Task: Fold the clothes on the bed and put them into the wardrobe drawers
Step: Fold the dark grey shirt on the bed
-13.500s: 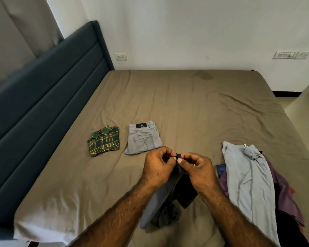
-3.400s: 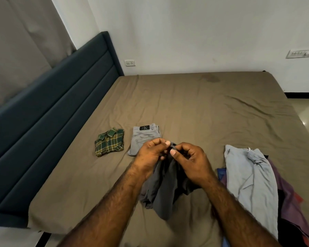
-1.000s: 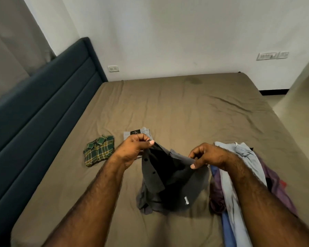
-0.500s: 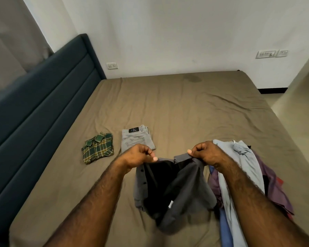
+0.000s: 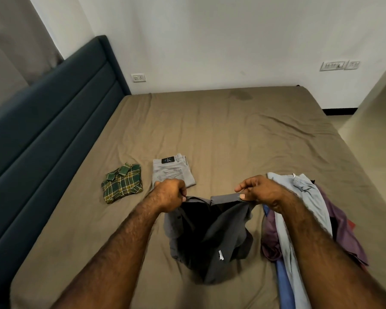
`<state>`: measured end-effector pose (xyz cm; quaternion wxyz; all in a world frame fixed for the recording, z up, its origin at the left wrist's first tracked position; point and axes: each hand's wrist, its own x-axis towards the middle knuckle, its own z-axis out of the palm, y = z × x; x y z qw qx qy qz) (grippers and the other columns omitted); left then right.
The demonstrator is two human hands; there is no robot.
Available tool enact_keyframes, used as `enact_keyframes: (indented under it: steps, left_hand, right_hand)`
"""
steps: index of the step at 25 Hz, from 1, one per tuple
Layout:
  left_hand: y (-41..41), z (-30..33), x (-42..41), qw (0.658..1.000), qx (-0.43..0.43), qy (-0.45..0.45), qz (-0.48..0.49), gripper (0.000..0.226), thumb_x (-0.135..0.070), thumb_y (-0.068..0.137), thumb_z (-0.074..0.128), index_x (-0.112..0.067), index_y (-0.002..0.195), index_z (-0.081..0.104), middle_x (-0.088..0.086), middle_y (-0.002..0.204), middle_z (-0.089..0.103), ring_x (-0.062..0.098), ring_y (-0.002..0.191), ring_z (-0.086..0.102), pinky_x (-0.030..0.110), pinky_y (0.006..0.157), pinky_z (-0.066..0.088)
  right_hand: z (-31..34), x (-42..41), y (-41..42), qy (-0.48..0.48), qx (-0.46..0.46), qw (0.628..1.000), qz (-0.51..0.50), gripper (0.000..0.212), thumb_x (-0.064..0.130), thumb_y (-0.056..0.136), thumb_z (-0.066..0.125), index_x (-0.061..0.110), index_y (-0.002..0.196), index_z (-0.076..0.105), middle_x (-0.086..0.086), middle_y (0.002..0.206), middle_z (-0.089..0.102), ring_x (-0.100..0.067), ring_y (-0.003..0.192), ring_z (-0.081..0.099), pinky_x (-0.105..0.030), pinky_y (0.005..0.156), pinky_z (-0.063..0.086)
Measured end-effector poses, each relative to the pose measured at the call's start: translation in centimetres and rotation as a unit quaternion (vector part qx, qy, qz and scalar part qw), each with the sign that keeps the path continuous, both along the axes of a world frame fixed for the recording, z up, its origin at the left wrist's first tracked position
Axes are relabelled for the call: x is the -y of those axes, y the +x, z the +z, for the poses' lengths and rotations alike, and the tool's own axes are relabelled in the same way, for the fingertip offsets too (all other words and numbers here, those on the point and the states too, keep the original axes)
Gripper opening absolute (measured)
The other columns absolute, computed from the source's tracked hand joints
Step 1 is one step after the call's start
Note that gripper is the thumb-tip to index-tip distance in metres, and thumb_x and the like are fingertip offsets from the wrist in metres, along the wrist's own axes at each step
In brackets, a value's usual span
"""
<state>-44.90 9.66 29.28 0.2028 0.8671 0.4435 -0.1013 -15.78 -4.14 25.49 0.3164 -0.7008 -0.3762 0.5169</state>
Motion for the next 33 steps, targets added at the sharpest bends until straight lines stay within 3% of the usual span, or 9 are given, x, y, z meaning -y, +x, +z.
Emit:
enact_keyframes:
  steps: [3,7,10,13,16,21,24,29,33]
  left_hand:
    - [-0.5,-0.3,-0.4,0.999,0.021,0.032,0.027,0.007,-0.030,0.092,0.071,-0.032,0.091,0.064,-0.014,0.098,0.068,0.016,0.104,0.063,0.042,0.104,0.044]
    - [-1.1,-0.6,-0.5,0.968,0.214,-0.043,0.122,0.014,-0.019,0.087,0.081,-0.025,0.080,0.070,-0.009,0.088,0.073,0.008,0.086,0.068,0.031,0.082,0.056]
    - [-0.4,-0.2,1.3,0.869,0.352,-0.264,0.228,0.019,-0.003,0.093,0.075,-0.016,0.079,0.070,0.001,0.078,0.070,0.004,0.067,0.064,0.023,0.070,0.052]
    - [0.7,-0.6,3.2,0.773,0.390,-0.406,0.293,0.018,-0.004,0.093,0.073,-0.015,0.078,0.074,0.004,0.078,0.070,0.014,0.069,0.063,0.032,0.074,0.051]
    - [2.2,-0.6,4.5,0.784,0.374,-0.391,0.304,0.021,0.001,0.094,0.069,-0.012,0.078,0.074,0.008,0.076,0.069,0.016,0.066,0.061,0.029,0.066,0.050]
    - [4.5,0.3,6.1,0.823,0.352,-0.325,0.304,0.021,0.003,0.096,0.066,-0.008,0.079,0.073,0.009,0.066,0.065,0.009,0.050,0.057,0.018,0.047,0.046]
    - [5.3,0.5,6.6,0.816,0.357,-0.308,0.333,0.023,0.002,0.095,0.068,-0.008,0.075,0.073,0.006,0.060,0.065,0.009,0.050,0.058,0.017,0.046,0.046]
    - [6.2,0.4,6.9,0.802,0.341,-0.310,0.380,0.012,0.000,0.089,0.072,-0.005,0.078,0.075,0.013,0.067,0.066,0.020,0.059,0.060,0.027,0.061,0.050]
    - [6.5,0.9,7.1,0.721,0.342,-0.402,0.449,0.011,-0.001,0.090,0.065,-0.007,0.087,0.073,0.009,0.073,0.069,0.021,0.067,0.064,0.036,0.076,0.051]
  right_hand:
    - [-0.1,-0.7,-0.9,-0.078,0.228,0.966,0.097,0.005,0.016,0.086,0.082,0.013,0.082,0.081,-0.005,0.085,0.079,-0.029,0.093,0.075,-0.039,0.083,0.061]
    - [0.8,-0.7,-1.9,-0.025,0.119,0.992,0.030,0.015,0.022,0.089,0.078,0.011,0.079,0.081,-0.011,0.083,0.078,-0.019,0.078,0.068,-0.037,0.080,0.057]
    - [1.7,-0.7,-3.5,0.031,0.017,0.999,0.010,0.024,0.022,0.096,0.071,0.001,0.084,0.076,-0.007,0.074,0.066,-0.017,0.075,0.054,-0.033,0.073,0.045]
    - [1.5,-1.3,-6.1,0.070,0.020,0.996,-0.045,0.027,0.022,0.096,0.069,0.010,0.072,0.073,-0.001,0.066,0.062,-0.015,0.067,0.050,-0.034,0.068,0.042]
    - [1.6,-1.5,-7.8,0.129,0.122,0.982,-0.059,0.024,0.025,0.098,0.069,0.018,0.074,0.070,0.007,0.069,0.068,-0.010,0.063,0.057,-0.031,0.065,0.049]
    - [1.1,-0.3,-9.0,0.234,0.295,0.926,0.037,0.006,0.027,0.098,0.064,0.029,0.092,0.066,0.013,0.093,0.062,-0.014,0.087,0.062,-0.038,0.087,0.052]
    - [0.7,0.3,-8.9,0.270,0.294,0.916,0.037,0.006,0.023,0.097,0.067,0.022,0.100,0.071,0.009,0.097,0.065,-0.013,0.087,0.063,-0.038,0.085,0.055]
    - [0.2,0.9,-8.6,0.306,0.251,0.918,-0.001,0.011,0.016,0.092,0.077,0.016,0.103,0.079,0.009,0.095,0.068,-0.003,0.086,0.064,-0.015,0.077,0.052]
    - [-0.2,0.9,-8.2,0.286,0.207,0.936,-0.005,0.014,0.016,0.089,0.080,0.019,0.103,0.080,0.012,0.096,0.069,-0.003,0.089,0.067,-0.017,0.079,0.055]
